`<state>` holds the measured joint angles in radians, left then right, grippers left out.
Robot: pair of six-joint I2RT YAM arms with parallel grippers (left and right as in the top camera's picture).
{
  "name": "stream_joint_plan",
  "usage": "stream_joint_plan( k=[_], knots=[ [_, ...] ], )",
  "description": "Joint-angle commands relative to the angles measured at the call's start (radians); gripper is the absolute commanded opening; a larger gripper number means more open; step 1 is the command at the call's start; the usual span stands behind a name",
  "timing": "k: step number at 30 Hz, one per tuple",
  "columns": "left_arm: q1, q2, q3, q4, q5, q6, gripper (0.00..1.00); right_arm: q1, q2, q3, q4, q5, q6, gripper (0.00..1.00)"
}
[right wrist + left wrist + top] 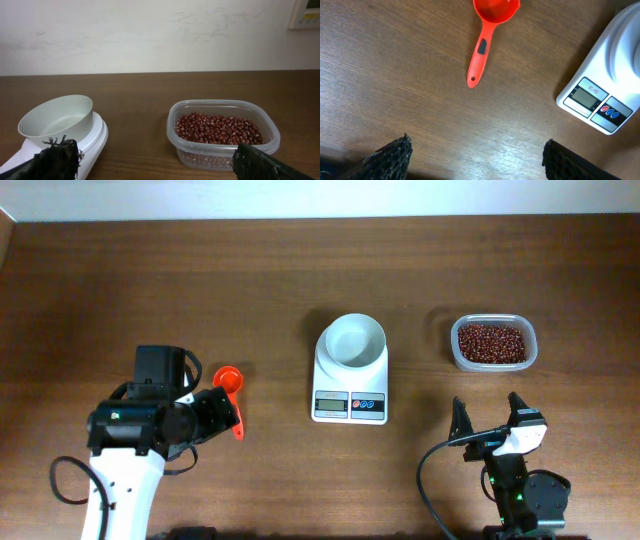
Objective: Scoop and weigh 50g on scale
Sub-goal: 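Lower the left gripper and close it on the red scoop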
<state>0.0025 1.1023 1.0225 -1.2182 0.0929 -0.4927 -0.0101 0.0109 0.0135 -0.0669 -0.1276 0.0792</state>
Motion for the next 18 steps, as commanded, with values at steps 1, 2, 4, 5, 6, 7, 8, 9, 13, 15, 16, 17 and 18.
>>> stream_joint_plan(
  k=[1,2,4,5,6,7,8,9,13,15,16,17,18],
  knots=[
    [-0.003,-0.014,-0.008,0.006,0.019,-0.016,0.87,0.010,-0.007,-0.008,-0.003,0.005,0.003,0.99],
    [-0.016,-0.014,-0.008,0.006,0.019,-0.016,0.87,0.010,-0.007,-0.008,-0.003,0.005,0.003,0.99],
    [-0.042,-0.014,-0.008,0.010,0.018,-0.023,0.87,0.010,-0.008,-0.008,-0.003,0.005,0.003,0.99],
    [-0.069,-0.014,-0.008,0.017,0.015,-0.046,0.87,0.010,-0.007,-0.008,-0.003,0.005,0.003,0.99],
    [-0.084,-0.014,-0.008,0.023,0.015,-0.049,0.87,0.010,-0.007,-0.008,-0.003,0.005,0.003,0.99],
    [-0.095,-0.014,-0.008,0.026,0.014,-0.061,0.87,0.010,-0.007,-0.008,-0.003,0.005,0.003,0.99],
    [-0.107,-0.014,-0.008,0.030,0.014,-0.077,0.87,0.010,-0.007,-0.008,-0.003,0.005,0.003,0.99],
    [-0.108,-0.014,-0.008,0.029,0.014,-0.084,0.87,0.010,-0.007,-0.008,-0.003,0.005,0.003,0.99],
    [-0.108,-0.014,-0.009,0.029,0.014,-0.084,0.87,0.010,-0.007,-0.008,-0.003,0.005,0.003,0.99],
    [-0.108,-0.014,-0.009,0.029,0.014,-0.084,0.86,0.010,-0.007,-0.008,-0.003,0.005,0.003,0.99],
    [-0.108,-0.014,-0.009,0.029,0.014,-0.084,0.86,0.010,-0.007,-0.008,-0.003,0.005,0.003,0.99],
    [-0.108,-0.014,-0.009,0.030,0.014,-0.084,0.86,0.010,-0.007,-0.008,-0.003,0.005,0.003,0.99],
    [-0.108,-0.014,-0.009,0.029,0.014,-0.084,0.86,0.010,-0.007,-0.008,-0.003,0.005,0.003,0.99]
  ],
)
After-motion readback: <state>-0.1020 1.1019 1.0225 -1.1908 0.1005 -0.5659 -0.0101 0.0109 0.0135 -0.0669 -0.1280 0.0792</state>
